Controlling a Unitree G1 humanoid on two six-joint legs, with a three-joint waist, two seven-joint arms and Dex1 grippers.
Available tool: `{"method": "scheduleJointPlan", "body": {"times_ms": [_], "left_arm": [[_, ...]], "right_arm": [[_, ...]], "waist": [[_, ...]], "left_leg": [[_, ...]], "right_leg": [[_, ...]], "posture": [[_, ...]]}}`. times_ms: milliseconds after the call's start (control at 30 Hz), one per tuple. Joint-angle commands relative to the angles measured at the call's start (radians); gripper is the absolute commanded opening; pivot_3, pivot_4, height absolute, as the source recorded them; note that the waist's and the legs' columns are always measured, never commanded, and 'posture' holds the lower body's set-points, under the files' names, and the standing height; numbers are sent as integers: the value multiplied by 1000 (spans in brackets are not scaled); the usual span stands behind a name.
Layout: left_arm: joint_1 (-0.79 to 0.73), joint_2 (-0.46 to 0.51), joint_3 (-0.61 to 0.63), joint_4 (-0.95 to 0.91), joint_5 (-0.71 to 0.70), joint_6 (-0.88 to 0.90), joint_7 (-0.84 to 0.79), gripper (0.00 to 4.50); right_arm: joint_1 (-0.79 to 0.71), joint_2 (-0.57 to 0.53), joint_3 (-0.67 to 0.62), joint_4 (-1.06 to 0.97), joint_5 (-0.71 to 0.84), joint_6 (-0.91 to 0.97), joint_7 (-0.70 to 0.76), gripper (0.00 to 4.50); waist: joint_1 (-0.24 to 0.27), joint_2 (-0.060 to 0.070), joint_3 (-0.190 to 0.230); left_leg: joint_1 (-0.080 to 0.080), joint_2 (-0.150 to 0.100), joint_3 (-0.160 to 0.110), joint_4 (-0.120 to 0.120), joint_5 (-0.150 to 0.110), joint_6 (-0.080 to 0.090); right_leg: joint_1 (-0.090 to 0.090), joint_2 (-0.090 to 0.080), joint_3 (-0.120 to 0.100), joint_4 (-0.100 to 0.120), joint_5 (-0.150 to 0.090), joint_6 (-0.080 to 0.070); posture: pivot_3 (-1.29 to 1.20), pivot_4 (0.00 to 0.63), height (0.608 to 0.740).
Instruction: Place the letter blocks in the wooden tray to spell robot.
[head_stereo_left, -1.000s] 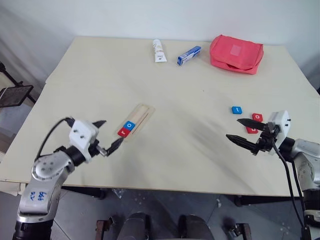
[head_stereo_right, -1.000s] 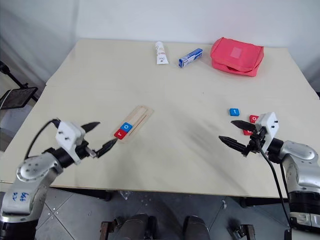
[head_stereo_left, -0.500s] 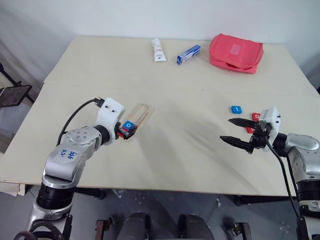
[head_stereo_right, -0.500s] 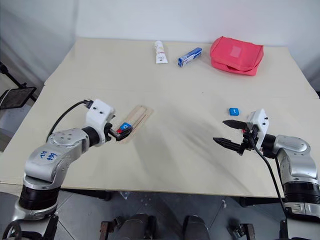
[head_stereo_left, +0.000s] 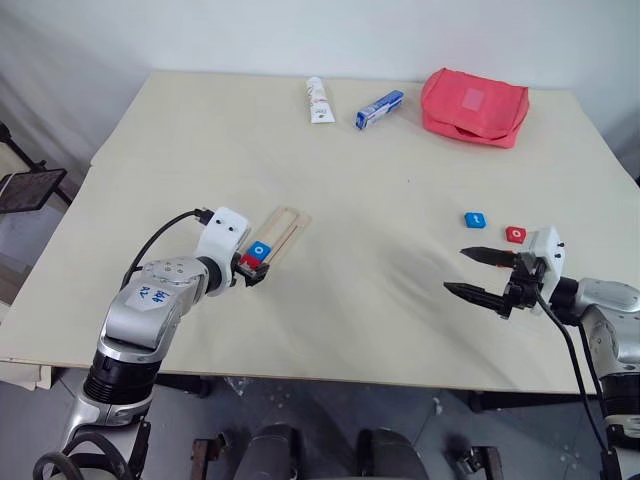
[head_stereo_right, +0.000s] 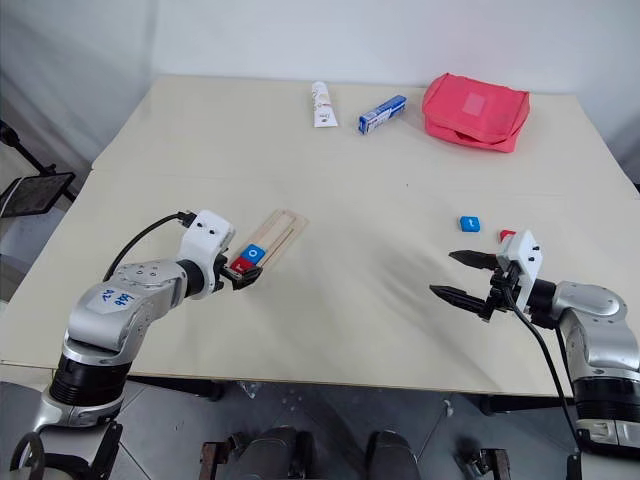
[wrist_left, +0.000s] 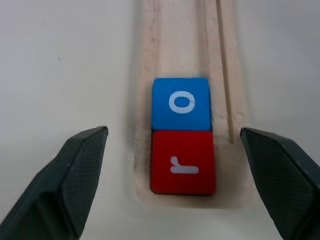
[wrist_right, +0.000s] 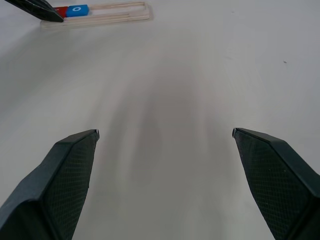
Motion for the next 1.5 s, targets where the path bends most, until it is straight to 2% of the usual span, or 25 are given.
{"method": "scheduleJointPlan", "body": {"times_ms": [33, 333, 500, 633, 733, 933, 1000, 1233, 1500], "left_arm": [[-18, -7, -25, 25, 11, -14, -15, 4500], [-47, -11, -54, 108, 16, 56, -32, 4500], [-48, -3, -64, 116, 16, 62, -43, 3394], [-50, 7, -80, 121, 27, 0, -59, 3391], [-67, 50, -110, 124, 59, -146, -103, 3391], [-167, 92, -213, 143, 69, -316, -287, 3391], [-210, 80, -253, 184, 92, -372, -327, 3391], [-353, -20, -376, 331, 150, -556, -485, 3391], [-397, -95, -432, 401, 185, -679, -625, 3391]], "right_arm": [[6, -24, -35, -35, 18, 0, -2, 4481], [-3, -28, -34, -32, 13, 1, -9, 4481], [-11, -23, -28, -25, 8, -2, -18, 4500], [-19, -20, -26, -16, 5, -6, -20, 4500], [-24, -14, -26, -13, 2, -14, -27, 4500], [-9, -5, -35, -24, 3, -28, -44, 4500], [7, -4, -43, -38, 7, -33, -53, 4500], [131, -12, -110, -128, 27, -45, -87, 4500], [299, -1, -200, -267, 57, -25, -145, 4500]], "waist": [[0, 0, 0], [1, 0, 0], [-1, 0, 0], [1, 0, 0], [1, 0, 0], [2, 0, 0], [2, 0, 0], [3, 0, 0], [1, 0, 0]], "left_leg": [[0, 0, 0, 1, 0, 0], [0, 0, 0, 2, 0, 0], [0, 0, 0, 4, 0, 0], [0, 0, 0, 5, 0, 0], [0, 0, 0, 6, 0, 0], [-4, 0, -1, 7, 0, 0], [-9, 0, -3, 9, 0, 0], [-11, -1, -4, 9, 0, 0], [-11, -1, -4, 9, 0, 1]], "right_leg": [[0, 0, 0, 0, 0, 0], [1, 0, 0, 1, 0, 0], [1, 0, 0, 2, 0, 0], [1, 0, 1, 2, 0, 0], [2, 0, 1, 2, 0, 0], [-1, 0, 0, 1, 0, 0], [-4, 0, -2, 1, 0, 0], [-5, 0, -10, 2, 0, 0], [-5, 0, -13, 2, 0, 0]], "posture": [[0, 150, 740], [0, 150, 740], [0, 150, 740], [0, 150, 740], [0, 150, 740], [0, 150, 740], [0, 150, 740], [0, 150, 740], [0, 150, 740]]}}
